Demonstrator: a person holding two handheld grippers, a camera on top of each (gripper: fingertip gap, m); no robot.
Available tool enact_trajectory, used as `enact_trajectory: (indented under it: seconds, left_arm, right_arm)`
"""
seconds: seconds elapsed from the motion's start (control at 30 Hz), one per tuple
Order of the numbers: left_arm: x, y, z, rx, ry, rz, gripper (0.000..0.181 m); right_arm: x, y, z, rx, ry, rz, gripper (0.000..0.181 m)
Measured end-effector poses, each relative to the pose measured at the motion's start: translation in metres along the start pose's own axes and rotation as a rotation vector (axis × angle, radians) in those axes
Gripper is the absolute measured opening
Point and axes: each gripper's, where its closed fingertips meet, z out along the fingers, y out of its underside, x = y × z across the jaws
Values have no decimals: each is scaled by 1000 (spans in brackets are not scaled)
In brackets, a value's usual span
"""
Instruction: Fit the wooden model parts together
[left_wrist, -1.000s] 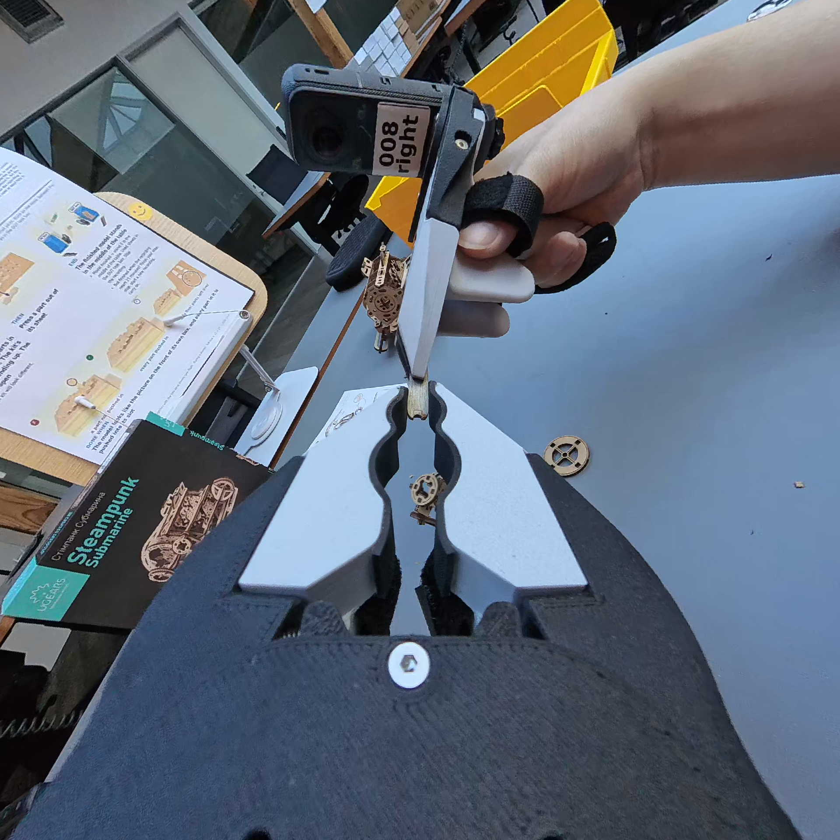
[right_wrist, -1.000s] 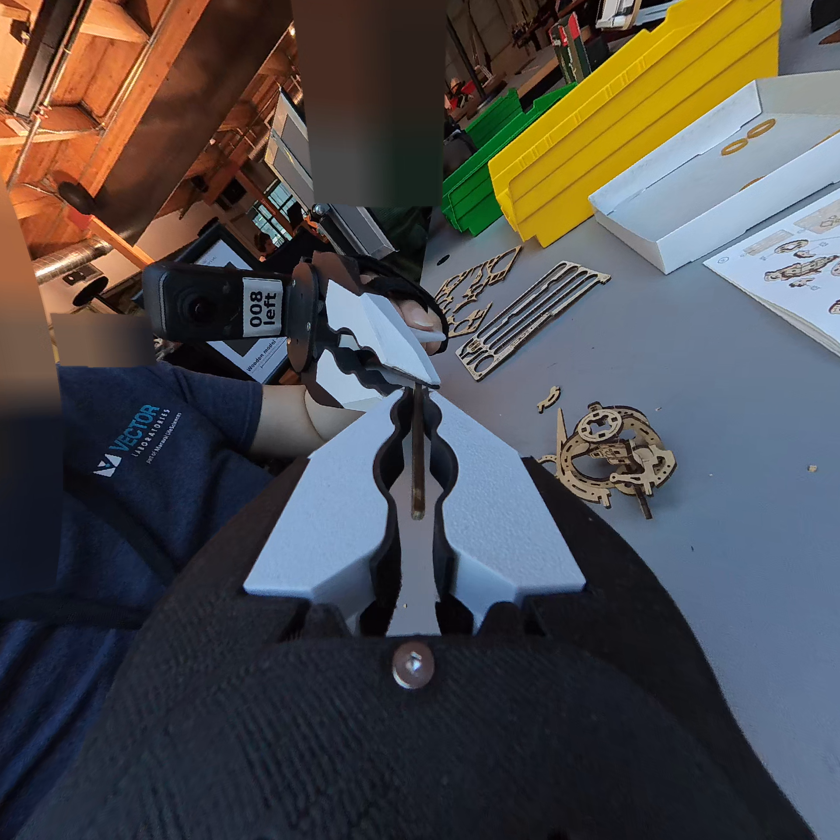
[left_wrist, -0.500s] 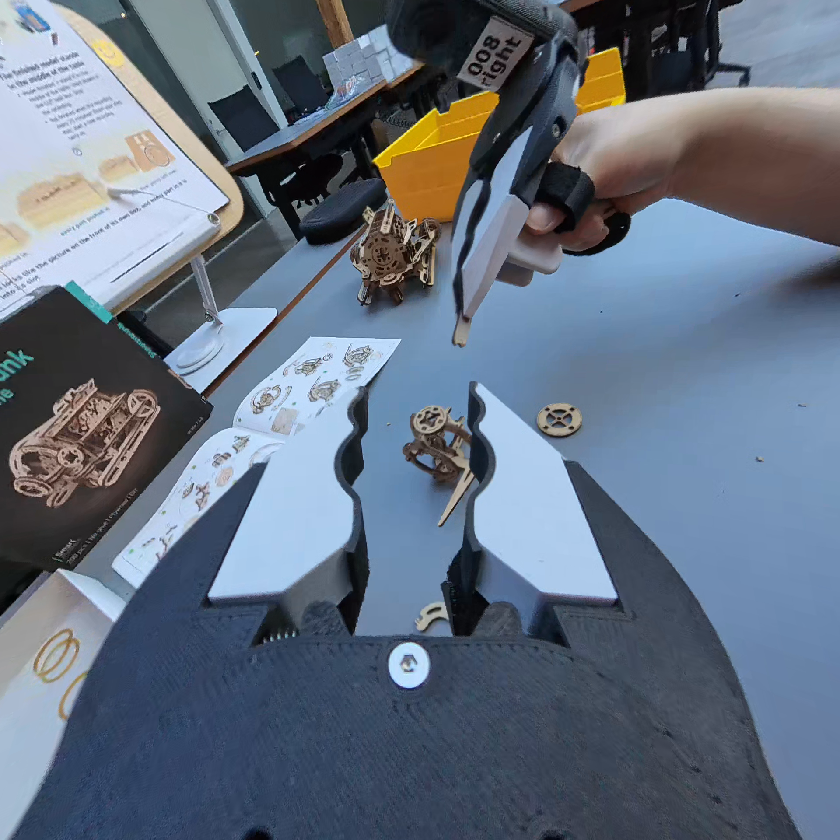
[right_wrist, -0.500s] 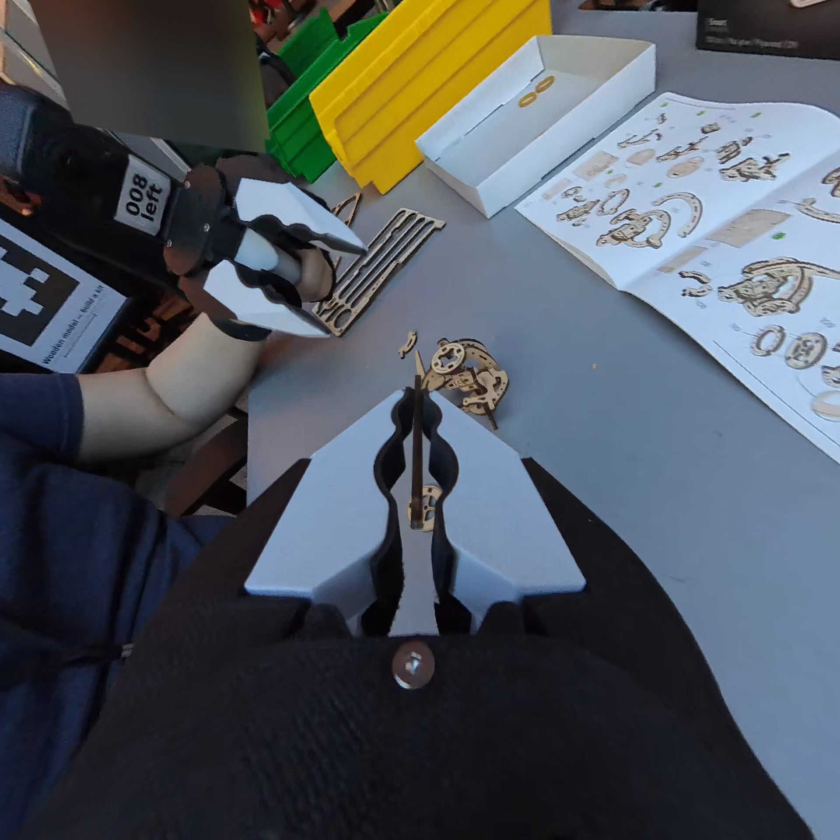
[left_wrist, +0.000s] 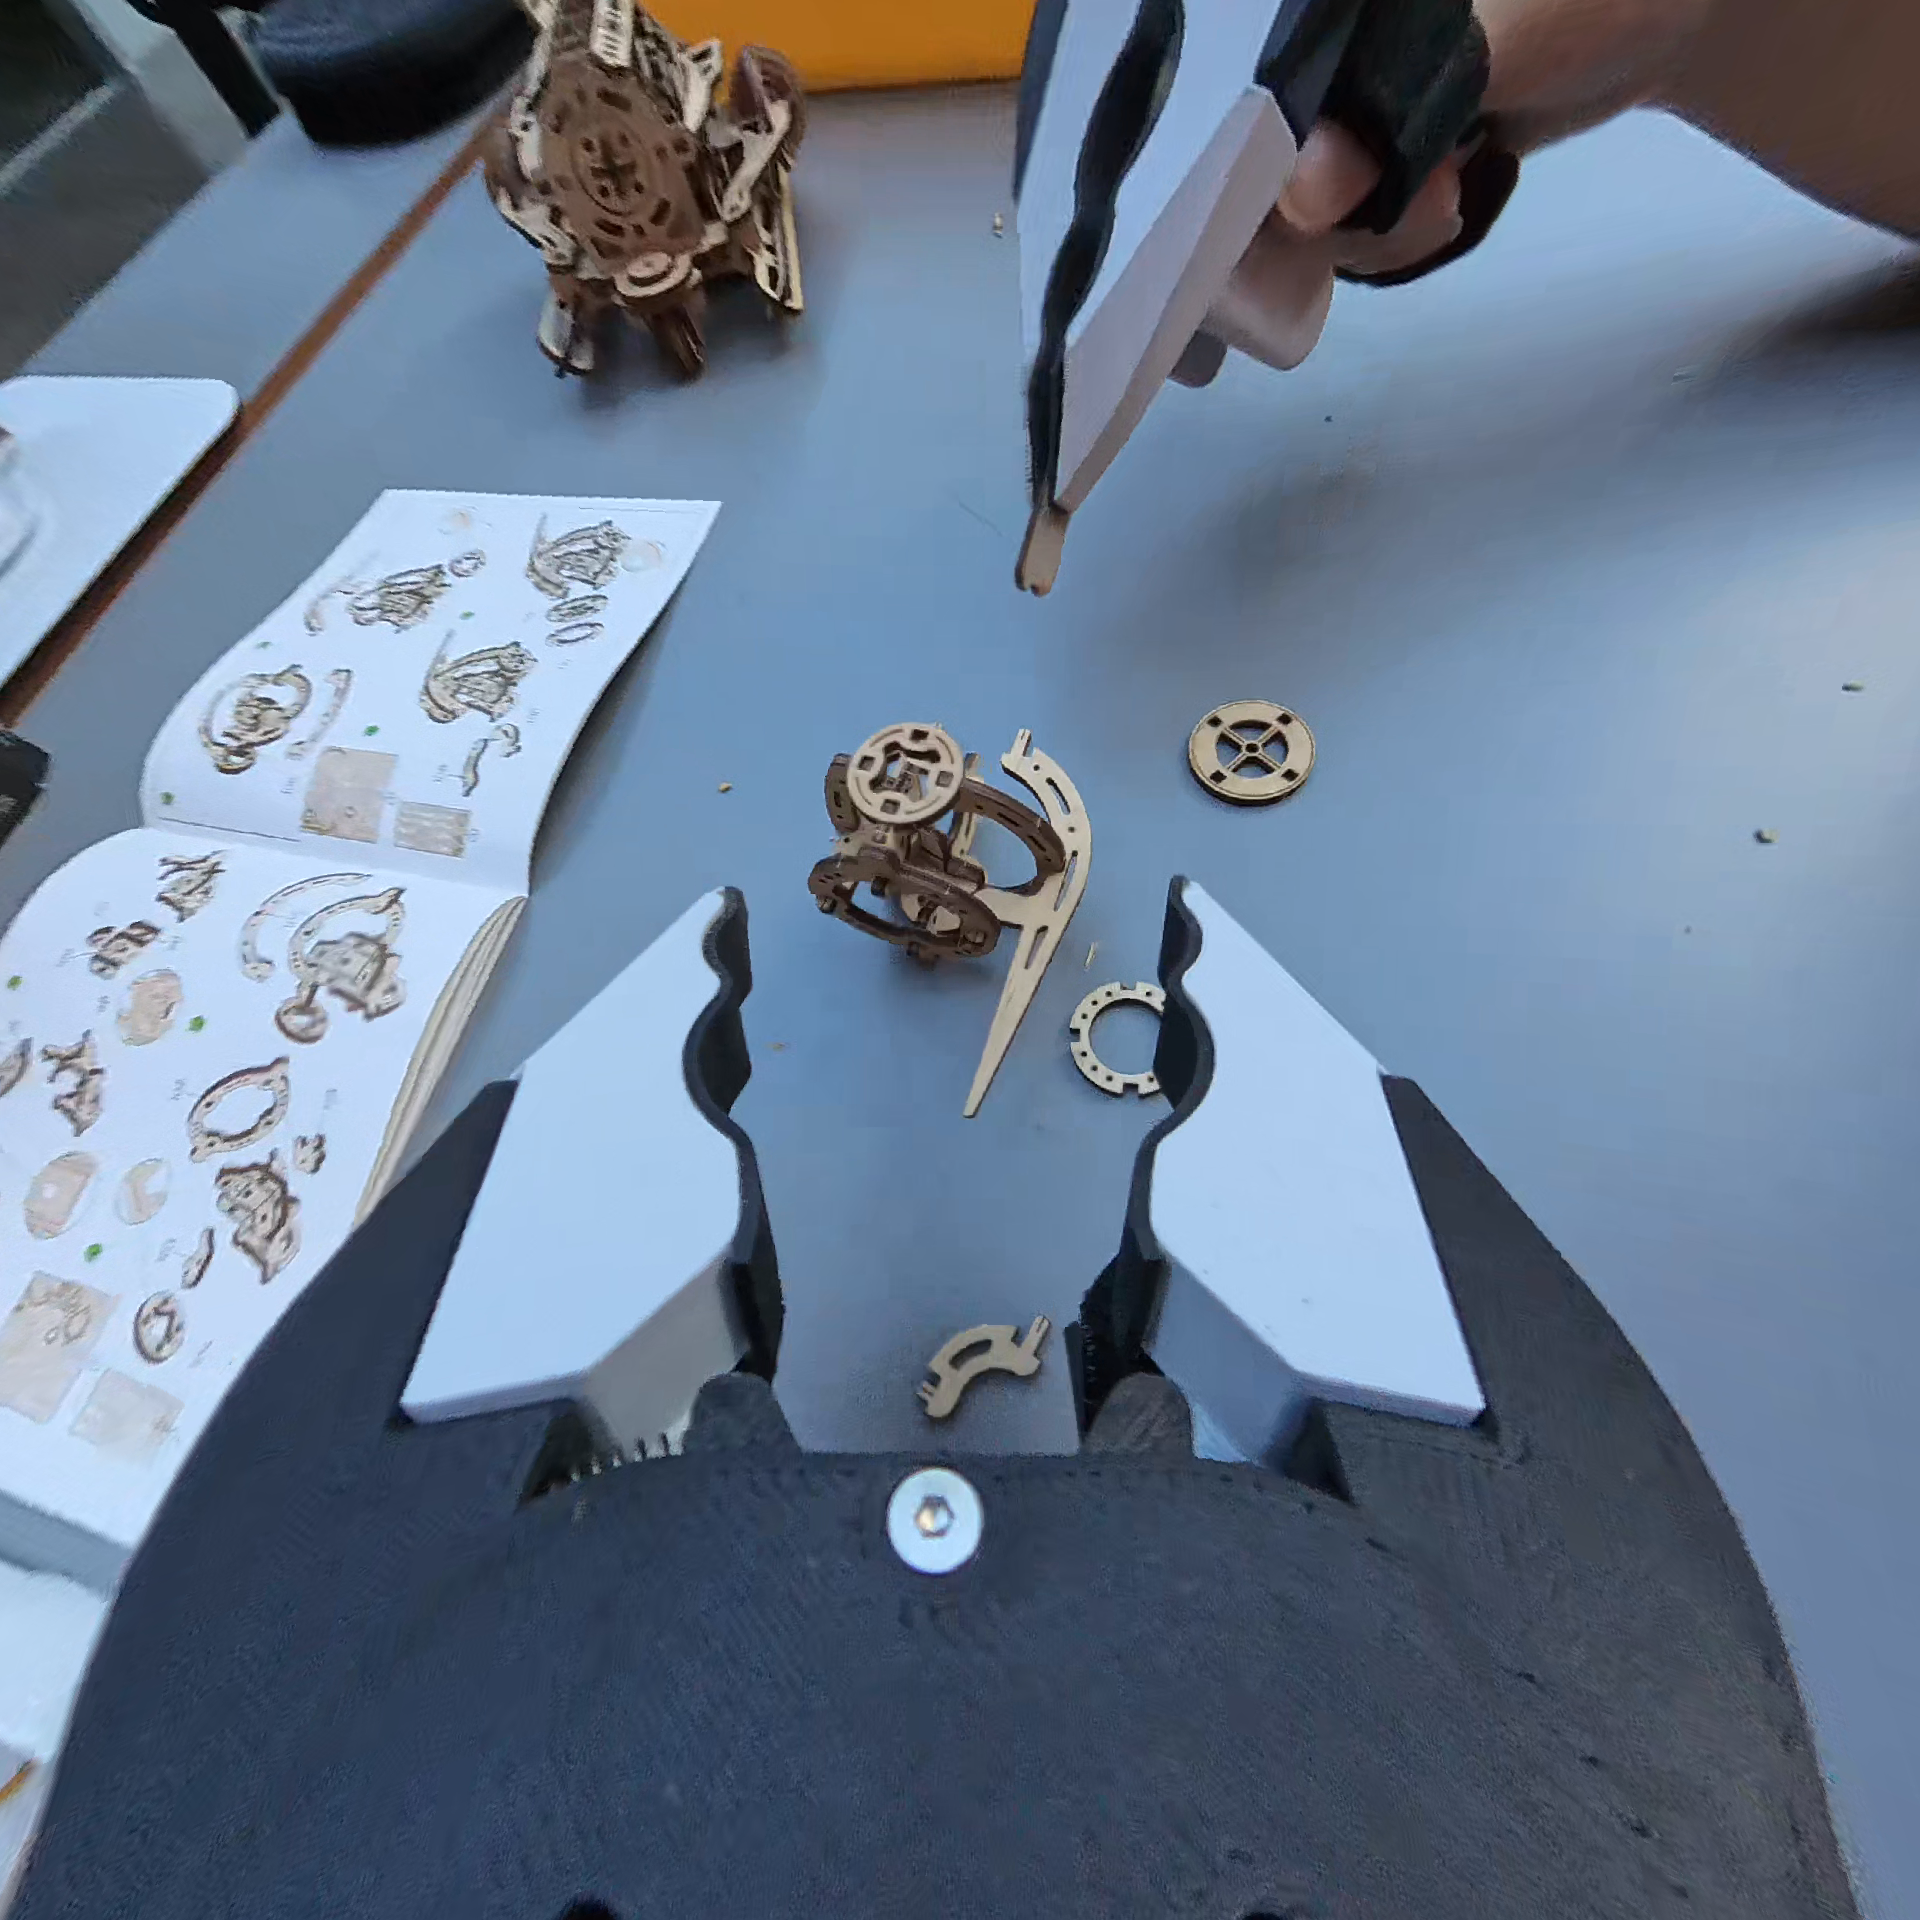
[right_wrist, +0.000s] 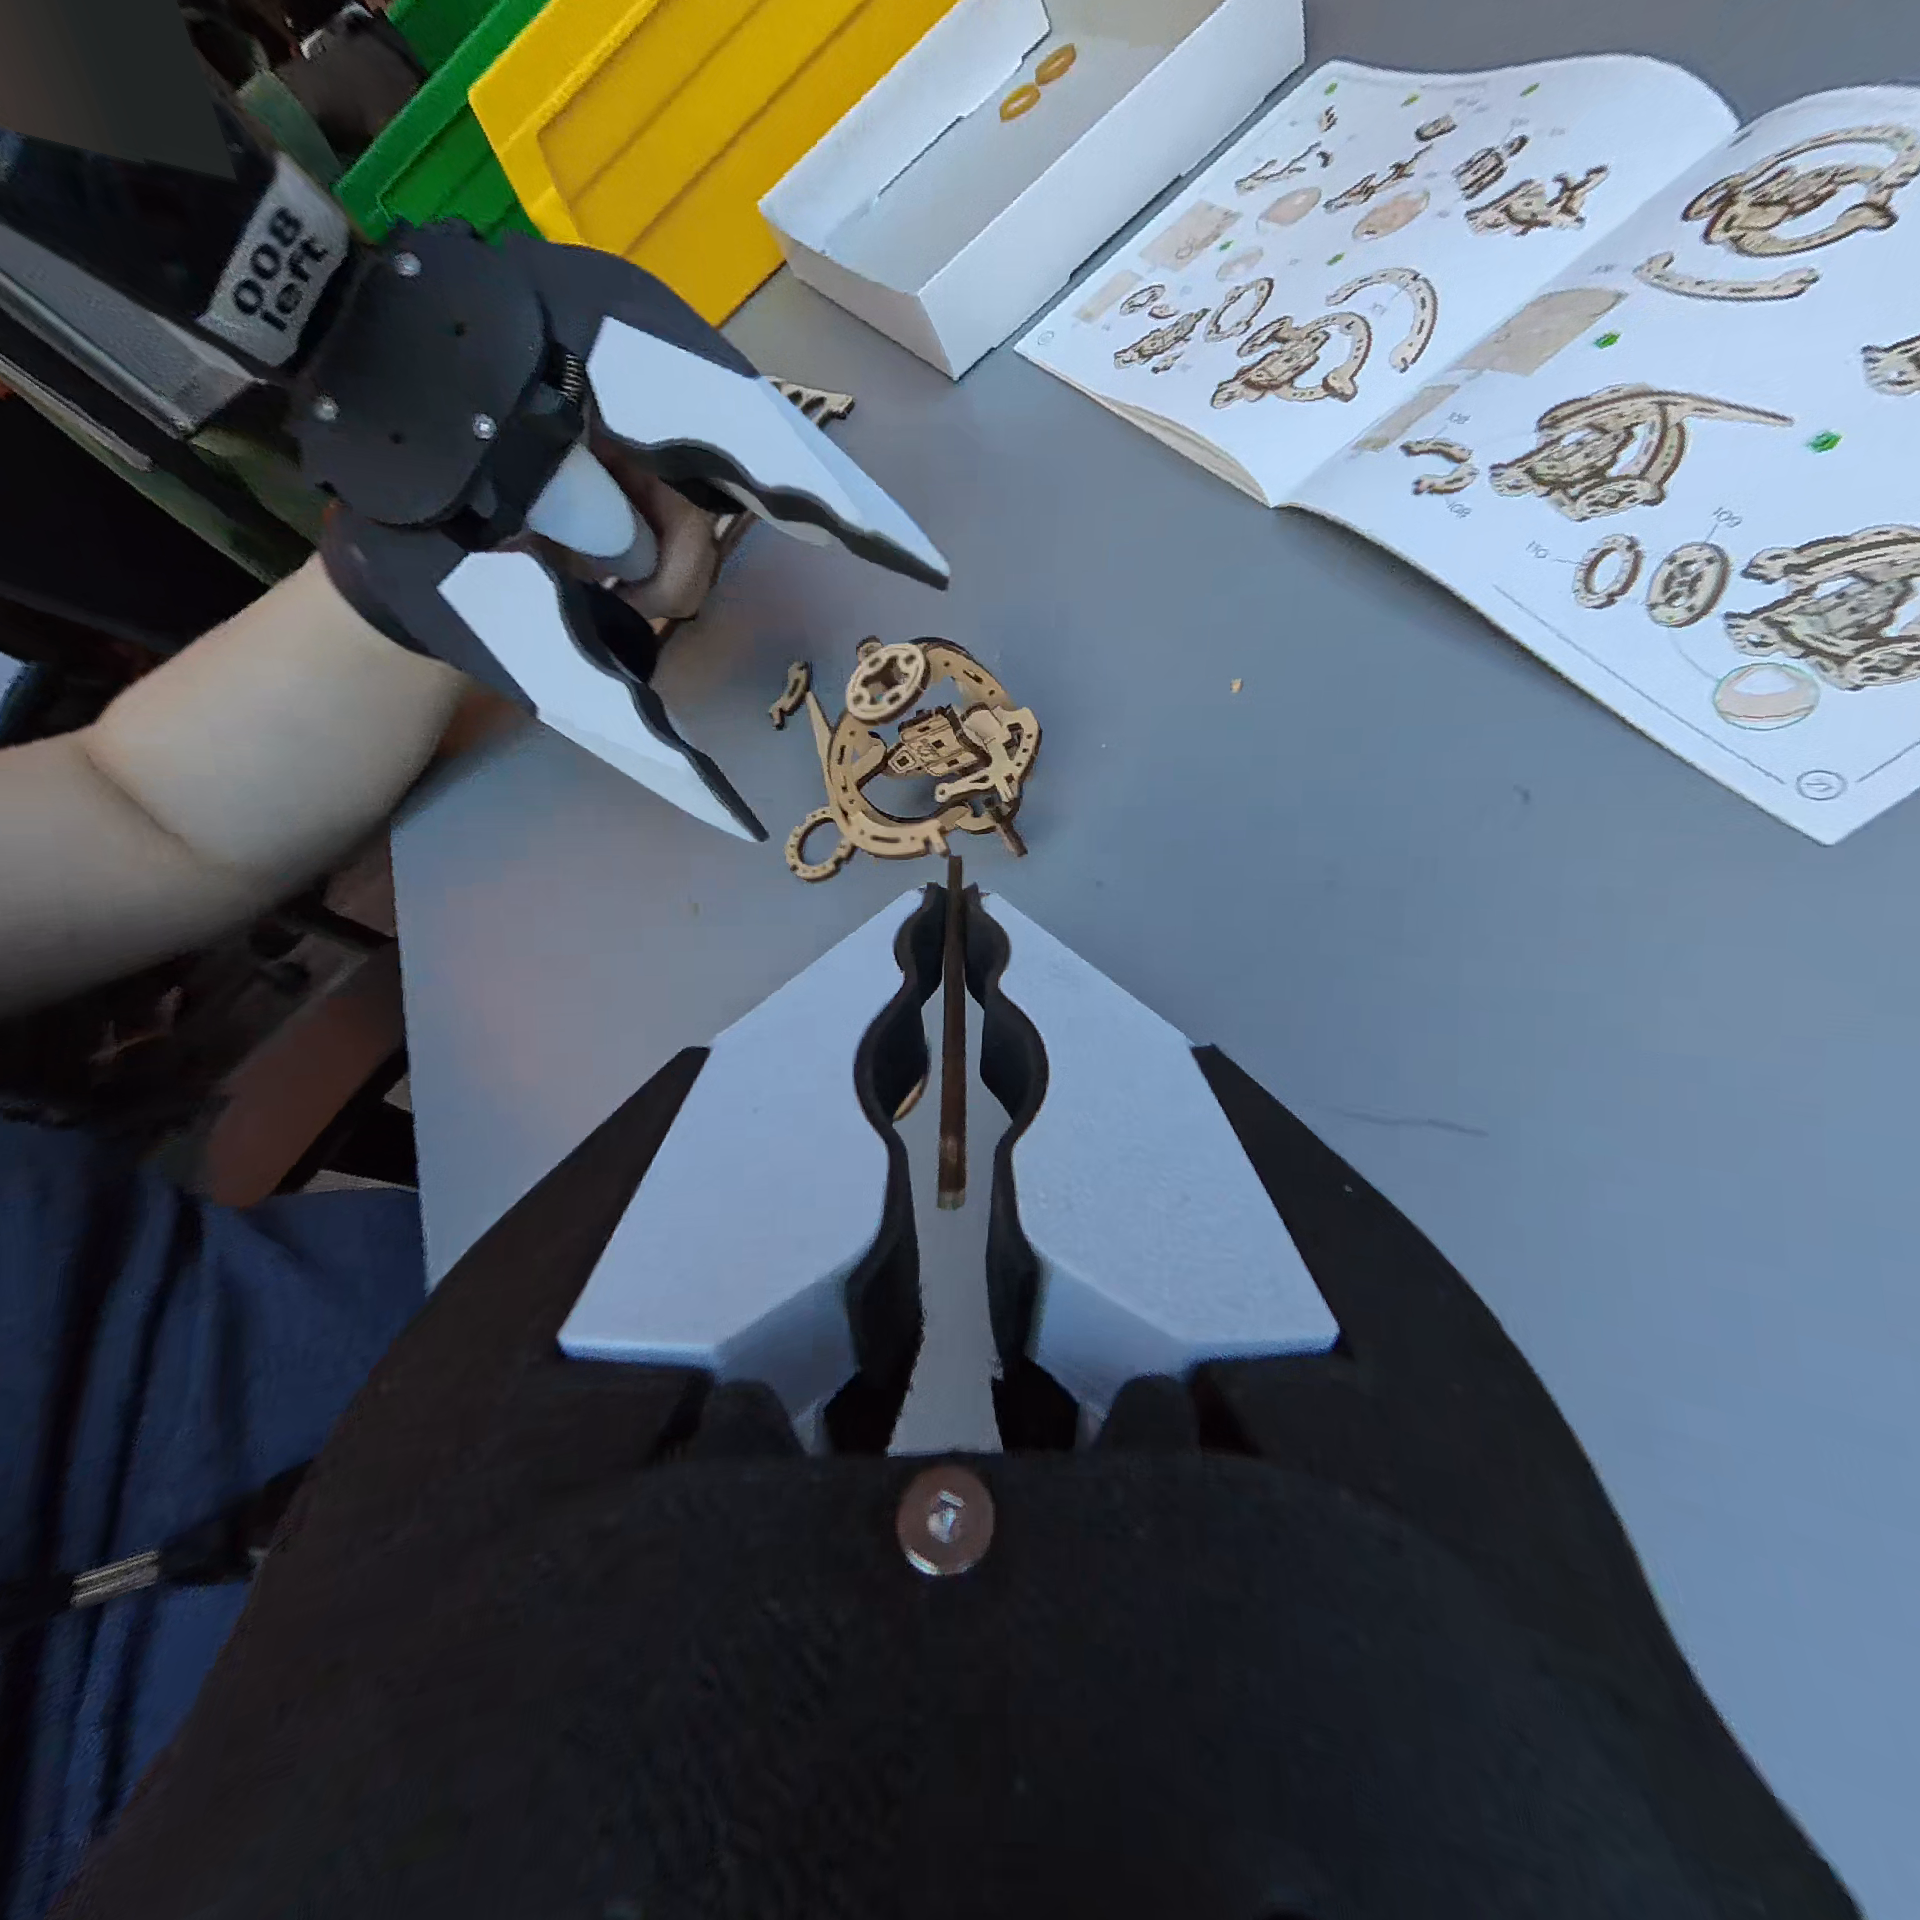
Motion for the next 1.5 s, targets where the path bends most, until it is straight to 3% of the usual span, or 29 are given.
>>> enact_trajectory:
  seconds: [0.13, 0.23, 0.63, 0.87, 1.5]
  left_arm:
    - [-5, -17, 5, 77, 109, -38, 77]
    - [-4, -11, 10, 51, 152, -43, 78]
    - [-4, 2, 17, 13, 105, -27, 65]
    - [-5, 9, 16, -17, 50, -31, 59]
    - [10, 16, 6, -24, 65, -70, 55]
  right_arm:
    - [-9, -9, 8, -59, -37, 106, 0]
    - [-6, -14, 12, -82, -24, 169, 0]
    - [-4, -11, 30, -175, -66, 311, 1]
    - [-1, -11, 40, -200, -65, 325, 0]
    - [-1, -22, 53, -248, -91, 226, 1]
